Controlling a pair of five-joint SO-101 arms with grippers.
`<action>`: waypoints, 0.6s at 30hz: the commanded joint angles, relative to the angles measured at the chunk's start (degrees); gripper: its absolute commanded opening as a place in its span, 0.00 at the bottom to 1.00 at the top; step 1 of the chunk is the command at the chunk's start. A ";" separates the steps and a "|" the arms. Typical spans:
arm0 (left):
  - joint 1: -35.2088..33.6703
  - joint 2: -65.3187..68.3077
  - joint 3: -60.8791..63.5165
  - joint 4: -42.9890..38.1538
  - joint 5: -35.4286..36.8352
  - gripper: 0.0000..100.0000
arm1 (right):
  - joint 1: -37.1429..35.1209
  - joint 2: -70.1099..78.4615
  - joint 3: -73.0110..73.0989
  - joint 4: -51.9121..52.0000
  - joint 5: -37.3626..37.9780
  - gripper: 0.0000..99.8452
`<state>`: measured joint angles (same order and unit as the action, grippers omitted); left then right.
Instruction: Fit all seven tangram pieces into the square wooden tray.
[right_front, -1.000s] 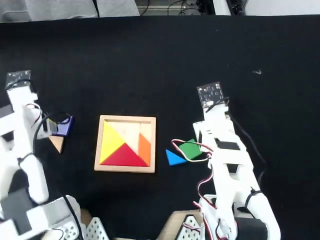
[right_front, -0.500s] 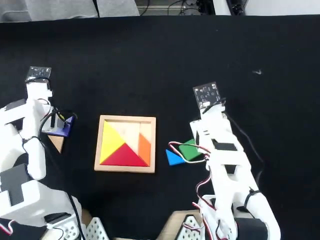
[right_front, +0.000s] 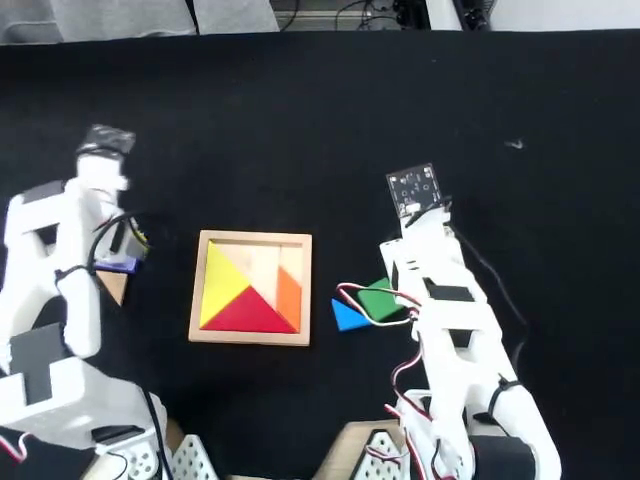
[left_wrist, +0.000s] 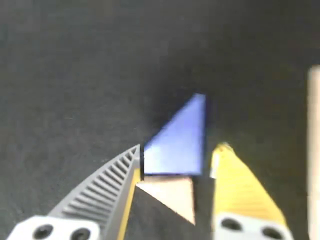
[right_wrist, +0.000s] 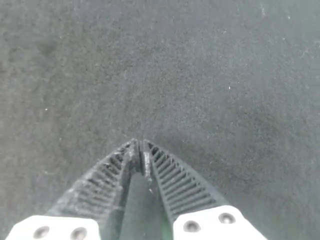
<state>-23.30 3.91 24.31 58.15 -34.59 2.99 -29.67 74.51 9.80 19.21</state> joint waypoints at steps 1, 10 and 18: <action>3.03 -0.26 -9.63 11.96 -9.49 0.26 | -0.70 -1.89 -0.40 -0.88 0.09 0.01; 3.21 1.14 -9.54 16.70 -19.08 0.26 | -0.70 -1.98 -0.40 -0.88 0.09 0.01; 3.03 5.10 -8.92 15.30 -19.25 0.26 | -0.70 -1.98 -0.40 -0.88 0.09 0.01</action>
<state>-20.75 8.13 16.31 74.07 -52.88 2.99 -29.67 74.51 9.80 19.21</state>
